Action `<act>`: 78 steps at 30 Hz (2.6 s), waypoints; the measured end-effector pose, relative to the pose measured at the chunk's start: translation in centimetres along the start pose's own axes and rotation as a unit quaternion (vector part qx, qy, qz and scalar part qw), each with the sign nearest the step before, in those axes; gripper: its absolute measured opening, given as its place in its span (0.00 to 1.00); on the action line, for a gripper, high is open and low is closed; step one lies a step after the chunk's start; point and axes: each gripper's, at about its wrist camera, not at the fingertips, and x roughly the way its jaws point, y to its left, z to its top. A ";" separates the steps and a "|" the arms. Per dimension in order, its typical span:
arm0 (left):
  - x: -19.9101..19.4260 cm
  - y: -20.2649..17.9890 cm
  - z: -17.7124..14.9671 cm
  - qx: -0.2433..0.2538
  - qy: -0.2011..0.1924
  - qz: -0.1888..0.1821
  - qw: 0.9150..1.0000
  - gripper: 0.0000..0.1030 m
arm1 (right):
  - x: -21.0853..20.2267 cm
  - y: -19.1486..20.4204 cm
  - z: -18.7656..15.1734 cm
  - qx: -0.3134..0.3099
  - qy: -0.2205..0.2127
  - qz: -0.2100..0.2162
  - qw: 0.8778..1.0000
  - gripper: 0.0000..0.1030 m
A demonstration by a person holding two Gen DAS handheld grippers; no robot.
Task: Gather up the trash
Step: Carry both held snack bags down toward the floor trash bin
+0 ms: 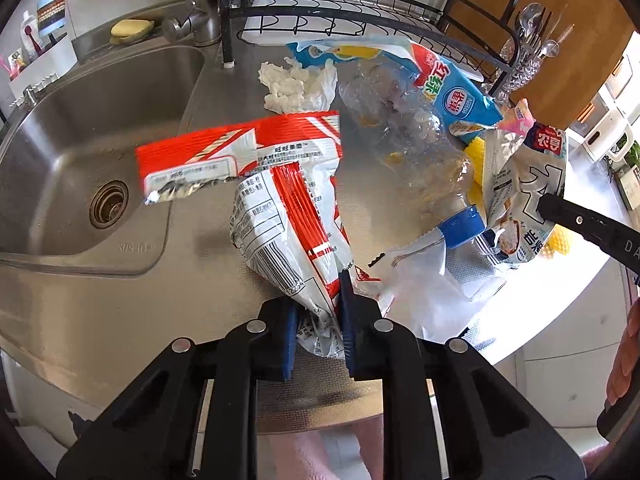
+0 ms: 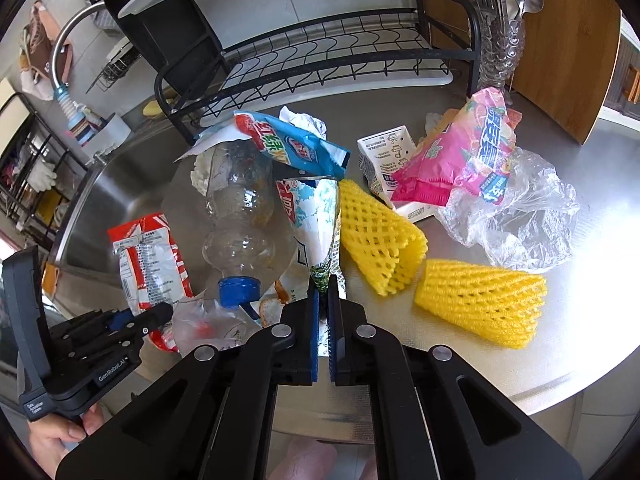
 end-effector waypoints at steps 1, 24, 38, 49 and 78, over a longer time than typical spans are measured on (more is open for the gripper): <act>-0.2 -0.1 0.0 0.000 -0.006 0.006 1.000 0.10 | -0.3 0.0 0.1 -0.001 -0.007 0.000 1.000 0.04; -18.6 -6.1 -4.0 0.015 -0.145 0.053 0.988 0.09 | -17.5 2.6 -2.5 -0.026 -0.128 -0.001 0.991 0.03; -17.5 -10.2 -14.7 0.012 -0.135 0.017 0.991 0.10 | -17.6 0.9 -13.3 -0.035 -0.119 -0.011 0.992 0.03; -4.6 -9.2 -20.9 0.001 -0.030 0.003 1.000 0.10 | -5.4 -1.8 -20.3 -0.022 -0.009 -0.021 1.000 0.03; 25.8 -6.9 -29.4 0.001 0.128 0.009 0.992 0.13 | 24.2 -8.7 -30.3 0.028 0.166 -0.042 0.985 0.05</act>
